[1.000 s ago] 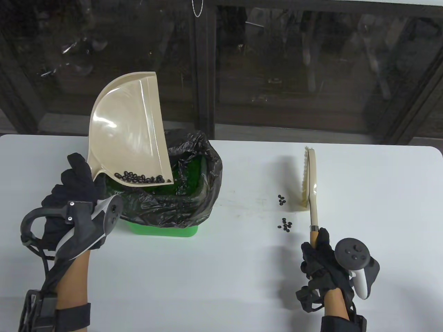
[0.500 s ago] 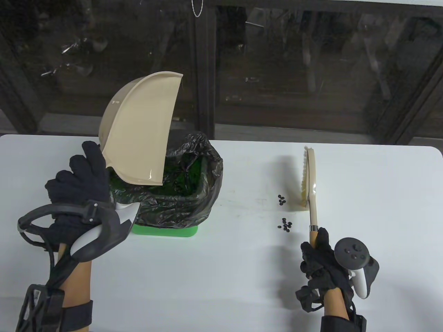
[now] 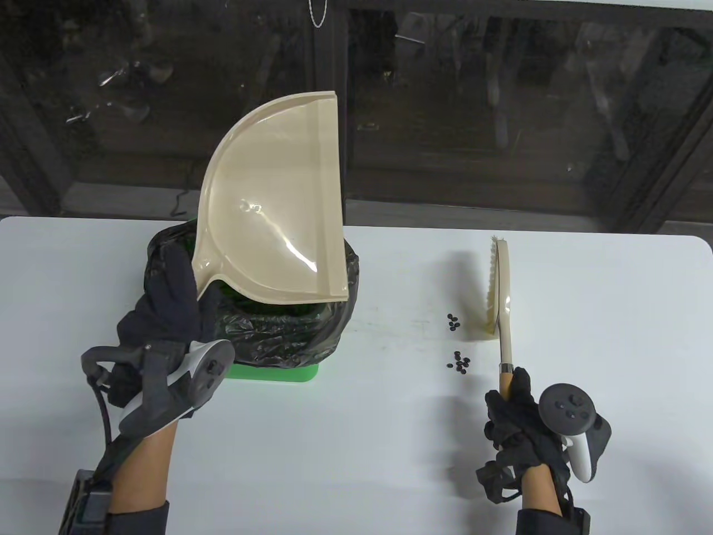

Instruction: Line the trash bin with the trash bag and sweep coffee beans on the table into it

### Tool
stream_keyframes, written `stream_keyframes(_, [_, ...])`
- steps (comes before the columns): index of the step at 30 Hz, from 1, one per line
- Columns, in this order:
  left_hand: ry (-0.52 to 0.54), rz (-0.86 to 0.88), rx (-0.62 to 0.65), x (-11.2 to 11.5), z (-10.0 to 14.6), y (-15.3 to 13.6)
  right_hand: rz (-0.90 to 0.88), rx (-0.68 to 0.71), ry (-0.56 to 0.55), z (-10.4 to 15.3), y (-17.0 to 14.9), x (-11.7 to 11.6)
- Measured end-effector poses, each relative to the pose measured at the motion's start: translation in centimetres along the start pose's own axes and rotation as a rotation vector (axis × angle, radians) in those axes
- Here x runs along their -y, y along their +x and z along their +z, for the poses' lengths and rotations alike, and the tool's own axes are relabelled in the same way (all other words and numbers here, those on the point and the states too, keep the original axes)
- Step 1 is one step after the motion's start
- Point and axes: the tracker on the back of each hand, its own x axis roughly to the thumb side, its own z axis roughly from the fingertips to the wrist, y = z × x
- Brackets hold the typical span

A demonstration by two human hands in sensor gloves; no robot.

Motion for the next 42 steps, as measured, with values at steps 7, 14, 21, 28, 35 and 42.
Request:
stream_keyframes(7, [-0.018, 0.214, 0.066, 1.2, 1.2, 3.8, 0.004, 0.0, 0.001, 0.0, 0.0, 0.0])
stream_keyframes(14, [-0.005, 0.433, 0.098, 3.4, 3.3, 8.4, -0.007, -0.005, -0.001, 0.1, -0.1, 0.1])
stream_keyframes(21, [-0.037, 0.568, 0.167, 4.8, 5.0, 13.1, -0.01, -0.007, 0.0, 0.1, -0.2, 0.2])
stream_keyframes(28, [-0.11, 0.64, 0.189, 7.2, 6.2, 16.8, -0.045, -0.028, -0.02, 0.2, -0.7, 0.8])
stream_keyframes(35, [-0.214, 0.564, 0.22, 9.3, 6.7, 17.9, -0.086, -0.051, -0.049, 0.3, -1.4, 1.4])
stream_keyframes(42, [-0.332, 0.472, 0.237, 11.9, 7.5, 18.3, -0.11, -0.068, -0.073, 0.5, -1.8, 1.8])
